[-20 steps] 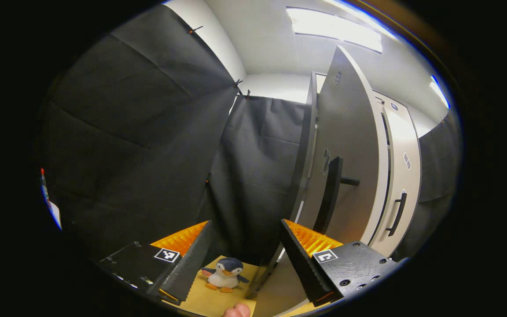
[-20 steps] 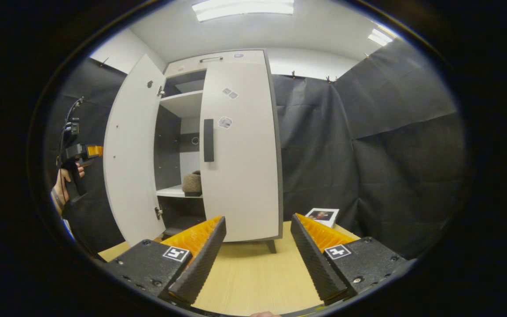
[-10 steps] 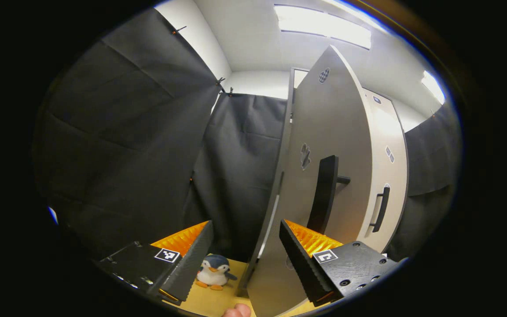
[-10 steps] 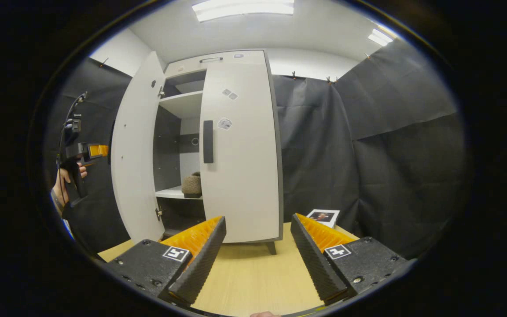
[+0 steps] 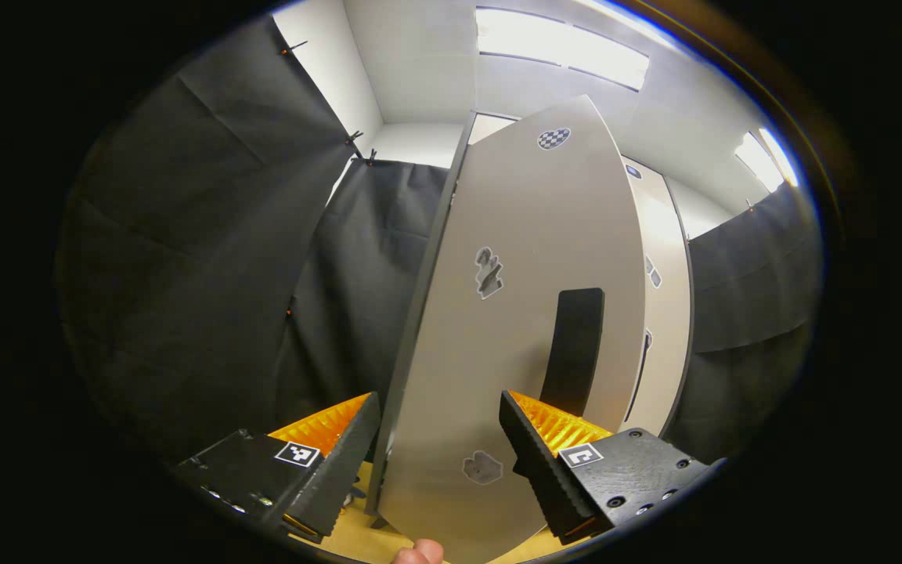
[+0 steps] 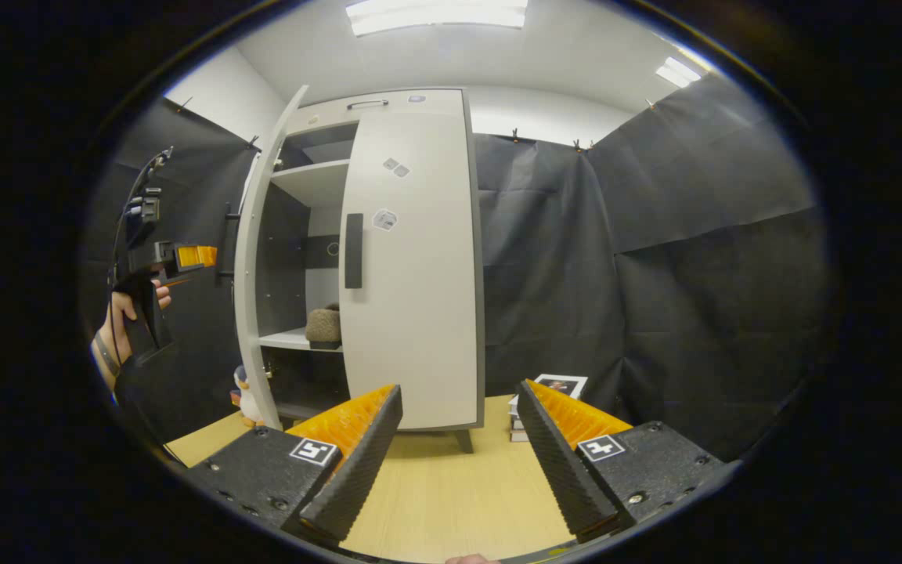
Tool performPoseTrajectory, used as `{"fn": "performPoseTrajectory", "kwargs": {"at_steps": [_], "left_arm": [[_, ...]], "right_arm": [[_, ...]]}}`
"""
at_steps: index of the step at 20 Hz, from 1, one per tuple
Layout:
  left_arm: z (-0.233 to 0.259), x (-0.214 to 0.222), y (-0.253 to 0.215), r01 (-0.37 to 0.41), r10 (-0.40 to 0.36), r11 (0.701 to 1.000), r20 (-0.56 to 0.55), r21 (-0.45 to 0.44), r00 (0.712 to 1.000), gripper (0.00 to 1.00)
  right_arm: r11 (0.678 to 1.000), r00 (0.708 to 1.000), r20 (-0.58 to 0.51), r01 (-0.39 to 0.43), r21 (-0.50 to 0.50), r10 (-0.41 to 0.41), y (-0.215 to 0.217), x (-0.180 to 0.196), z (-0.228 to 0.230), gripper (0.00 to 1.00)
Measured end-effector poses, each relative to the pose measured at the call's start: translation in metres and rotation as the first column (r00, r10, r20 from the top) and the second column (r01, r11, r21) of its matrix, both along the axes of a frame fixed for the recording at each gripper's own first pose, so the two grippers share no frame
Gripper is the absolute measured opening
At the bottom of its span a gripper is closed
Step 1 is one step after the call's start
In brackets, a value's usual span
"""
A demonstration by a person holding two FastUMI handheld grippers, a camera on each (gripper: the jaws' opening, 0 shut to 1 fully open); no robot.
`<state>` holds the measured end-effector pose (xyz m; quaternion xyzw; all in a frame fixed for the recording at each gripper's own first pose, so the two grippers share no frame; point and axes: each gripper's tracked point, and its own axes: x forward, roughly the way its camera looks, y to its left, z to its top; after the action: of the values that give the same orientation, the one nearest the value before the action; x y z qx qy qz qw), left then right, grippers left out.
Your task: Grab one shoe with the right hand and put it into the shoe cabinet, grab the other shoe with the left hand and put it into the shoe cabinet; then close the right door with the right hand and the left door with the left hand.
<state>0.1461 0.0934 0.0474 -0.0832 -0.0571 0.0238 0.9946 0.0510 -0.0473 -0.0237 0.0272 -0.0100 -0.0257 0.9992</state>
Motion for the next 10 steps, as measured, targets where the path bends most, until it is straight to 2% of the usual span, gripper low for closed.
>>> {"fn": "performPoseTrajectory", "kwargs": {"at_steps": [6, 10], "left_arm": [[-0.004, 0.003, -0.010, 0.002, -0.003, 1.000, -0.016, -0.019, 1.000, 0.95], [-0.006, -0.016, -0.017, 0.008, -0.008, 1.000, -0.050, -0.008, 0.999, 0.94]], "right_arm": [[1.000, 1.000, 0.001, 0.016, -0.006, -0.016, -0.006, 0.000, 0.000, 0.97], [1.000, 1.000, 0.001, -0.013, -0.001, 0.013, 0.003, -0.002, -0.004, 0.97]]}}
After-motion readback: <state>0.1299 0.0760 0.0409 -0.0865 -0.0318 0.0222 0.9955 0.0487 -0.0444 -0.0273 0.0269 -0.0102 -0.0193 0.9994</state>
